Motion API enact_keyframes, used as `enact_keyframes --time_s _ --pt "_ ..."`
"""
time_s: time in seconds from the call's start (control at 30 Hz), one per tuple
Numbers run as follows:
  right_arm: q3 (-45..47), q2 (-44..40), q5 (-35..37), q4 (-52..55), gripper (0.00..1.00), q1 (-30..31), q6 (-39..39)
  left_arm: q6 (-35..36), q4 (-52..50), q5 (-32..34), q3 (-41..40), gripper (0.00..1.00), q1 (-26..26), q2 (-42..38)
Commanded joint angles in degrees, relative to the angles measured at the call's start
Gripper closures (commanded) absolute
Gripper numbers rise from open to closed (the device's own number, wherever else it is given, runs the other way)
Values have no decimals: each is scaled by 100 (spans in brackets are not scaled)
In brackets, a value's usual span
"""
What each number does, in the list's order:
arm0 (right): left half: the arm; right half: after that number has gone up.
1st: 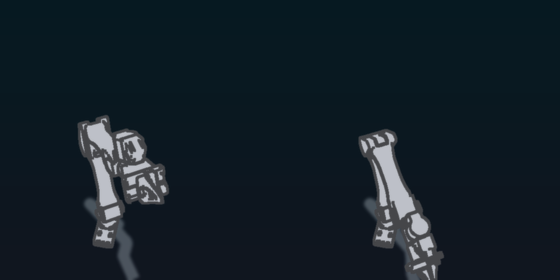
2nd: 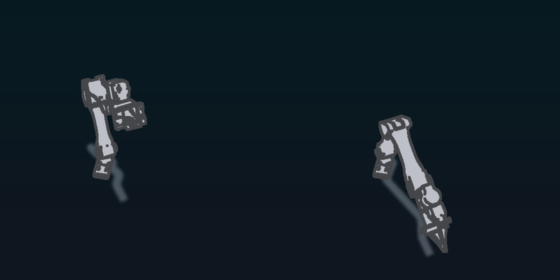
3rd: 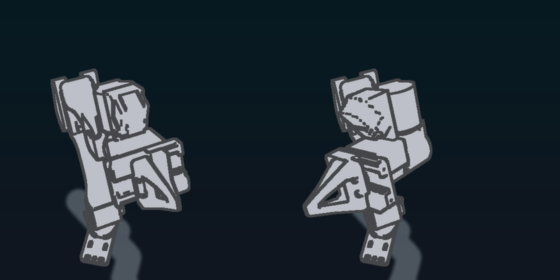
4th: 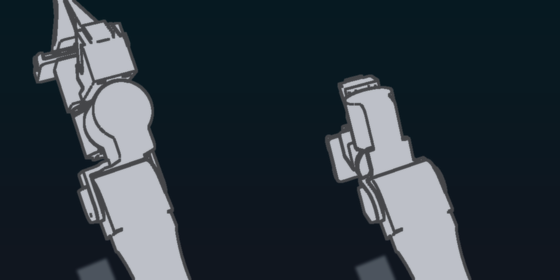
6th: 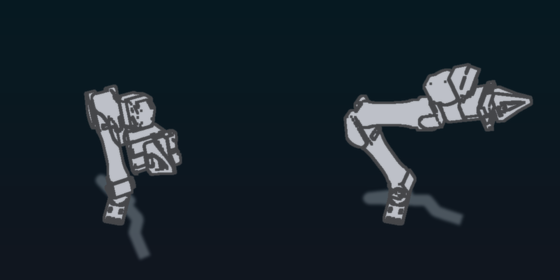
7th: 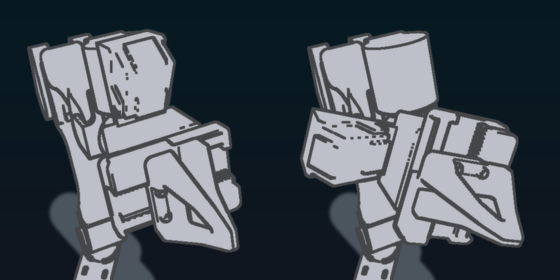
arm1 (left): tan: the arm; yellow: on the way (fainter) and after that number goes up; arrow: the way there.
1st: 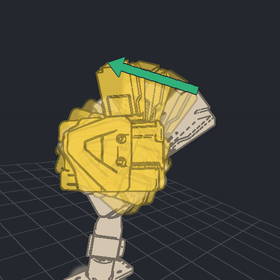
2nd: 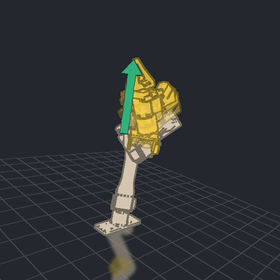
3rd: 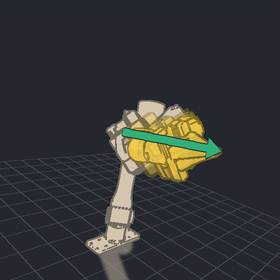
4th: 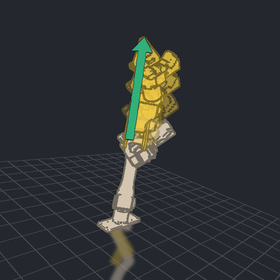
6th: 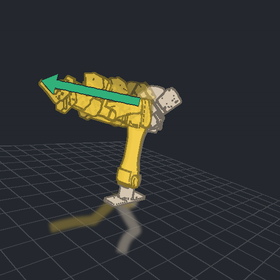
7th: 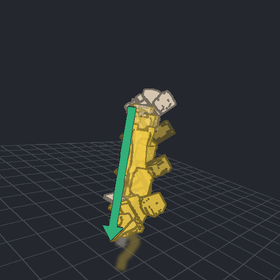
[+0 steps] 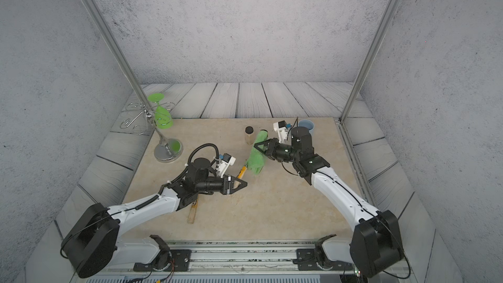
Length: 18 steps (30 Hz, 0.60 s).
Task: Wipe small sickles with rags
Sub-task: Wipe the small sickle.
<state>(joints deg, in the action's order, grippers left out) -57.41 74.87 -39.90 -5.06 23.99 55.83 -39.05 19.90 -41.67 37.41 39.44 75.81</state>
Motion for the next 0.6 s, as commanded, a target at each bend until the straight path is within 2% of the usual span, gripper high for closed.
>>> enact_keyframes --time_s 0.0,0.13,0.27,0.37,0.57 --pt "211 255 21 -996 83 147 552 179 172 -38 314 100 148 37" --pt "599 428 183 -1930 84 198 1023 246 202 -117 360 100 314 53" --pt "944 548 407 -2628 85 198 1340 -7 774 -299 181 100 379 50" --pt "994 633 527 -2753 85 190 1360 -204 1145 -350 53 100 440 32" --pt "868 703 629 -2497 85 52 1131 -257 1138 -255 -88 100 536 -257"
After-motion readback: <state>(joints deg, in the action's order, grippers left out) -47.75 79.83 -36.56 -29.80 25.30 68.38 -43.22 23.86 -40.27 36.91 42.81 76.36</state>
